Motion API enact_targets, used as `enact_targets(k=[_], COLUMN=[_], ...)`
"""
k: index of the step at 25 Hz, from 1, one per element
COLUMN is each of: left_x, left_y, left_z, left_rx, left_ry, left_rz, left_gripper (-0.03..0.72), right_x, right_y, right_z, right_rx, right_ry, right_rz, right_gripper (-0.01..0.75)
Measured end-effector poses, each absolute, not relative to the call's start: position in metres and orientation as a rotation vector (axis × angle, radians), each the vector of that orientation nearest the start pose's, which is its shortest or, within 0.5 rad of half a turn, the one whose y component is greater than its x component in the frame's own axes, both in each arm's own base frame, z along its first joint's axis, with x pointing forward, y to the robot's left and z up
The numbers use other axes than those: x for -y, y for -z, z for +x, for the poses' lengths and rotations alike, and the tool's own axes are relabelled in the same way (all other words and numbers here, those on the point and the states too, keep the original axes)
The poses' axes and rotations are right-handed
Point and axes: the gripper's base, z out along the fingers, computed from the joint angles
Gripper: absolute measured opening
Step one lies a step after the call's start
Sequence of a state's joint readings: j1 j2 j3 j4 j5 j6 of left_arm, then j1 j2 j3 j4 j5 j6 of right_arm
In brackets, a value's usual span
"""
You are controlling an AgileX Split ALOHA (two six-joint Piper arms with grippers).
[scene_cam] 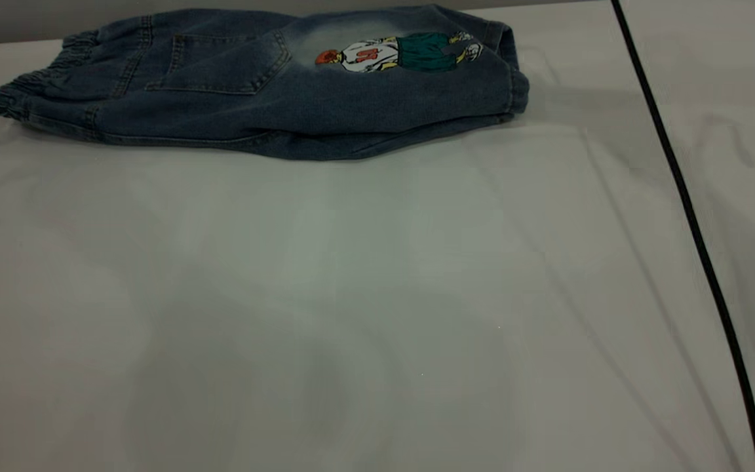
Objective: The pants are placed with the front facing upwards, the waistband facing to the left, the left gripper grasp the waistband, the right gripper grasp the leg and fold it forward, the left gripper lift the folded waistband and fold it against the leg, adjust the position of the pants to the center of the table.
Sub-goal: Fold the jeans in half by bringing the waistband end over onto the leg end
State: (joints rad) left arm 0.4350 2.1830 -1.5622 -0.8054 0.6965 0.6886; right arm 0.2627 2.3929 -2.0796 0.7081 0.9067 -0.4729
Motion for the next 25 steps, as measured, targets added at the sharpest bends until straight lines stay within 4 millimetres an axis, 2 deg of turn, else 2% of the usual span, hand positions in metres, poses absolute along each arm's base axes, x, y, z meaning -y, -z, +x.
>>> enact_targets(k=[4, 8, 12, 15, 25], left_x=[-0.156, -0.157, -0.158, -0.157, -0.155], left_y=[-0.144, -0.126, -0.109, -0.104, -0.081], left_z=[0.436, 0.436, 0.437, 0.438, 0.440], left_rx=[-2.494, -2.520, -2.530, -2.518, -2.502], left_ry=[0.484, 0.508, 0.533, 0.561, 0.621], left_rz=[-0.443, -0.494, -0.561, -0.598, -0.695], left_gripper=[0.363, 0.363, 0.363, 0.364, 0.364], right_x=[-0.194, -0.201, -0.213, -0.222, -0.224], right_y=[-0.199, -0.196, -0.195, -0.194, -0.193], right_z=[0.492, 0.487, 0.482, 0.478, 0.477], right_rx=[-2.549, -2.597, -2.600, -2.599, -2.597], right_ry=[-0.647, -0.546, -0.542, -0.549, -0.518], right_rz=[-0.530, -0.523, -0.555, -0.581, -0.611], right_gripper=[0.459, 0.459, 0.459, 0.459, 0.459])
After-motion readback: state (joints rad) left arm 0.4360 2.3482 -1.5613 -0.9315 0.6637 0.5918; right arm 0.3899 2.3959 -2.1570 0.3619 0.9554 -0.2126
